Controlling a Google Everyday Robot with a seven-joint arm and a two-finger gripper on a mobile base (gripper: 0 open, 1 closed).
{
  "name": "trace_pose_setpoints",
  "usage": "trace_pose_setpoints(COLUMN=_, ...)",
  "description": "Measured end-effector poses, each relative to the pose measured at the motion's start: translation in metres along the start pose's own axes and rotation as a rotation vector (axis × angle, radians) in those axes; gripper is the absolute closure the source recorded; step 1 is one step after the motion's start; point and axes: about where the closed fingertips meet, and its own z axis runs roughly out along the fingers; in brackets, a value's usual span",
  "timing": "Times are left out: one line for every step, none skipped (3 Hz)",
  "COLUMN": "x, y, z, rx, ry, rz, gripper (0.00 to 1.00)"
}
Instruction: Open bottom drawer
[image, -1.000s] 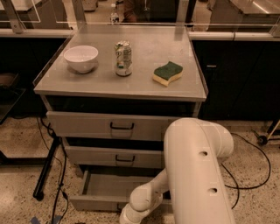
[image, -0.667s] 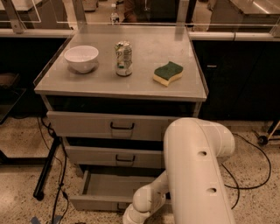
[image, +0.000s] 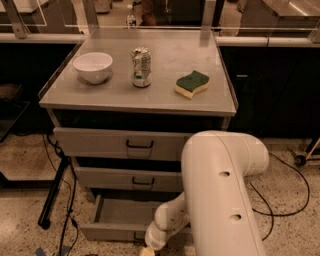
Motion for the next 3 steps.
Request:
trace_pose_setpoints(x=0.002, y=-0.016, z=-0.003, rx=0.016, ry=0.006, rz=0.007, gripper=0.0)
trace_pose_setpoints(x=0.009, y=-0.04, z=0.009, rx=0.003, ry=0.007, rz=0.029, gripper=0.0)
trace_pose_setpoints(x=0.014, y=-0.065, z=0.023, rx=-0.009, ry=0.018, rz=0.035, gripper=0.0)
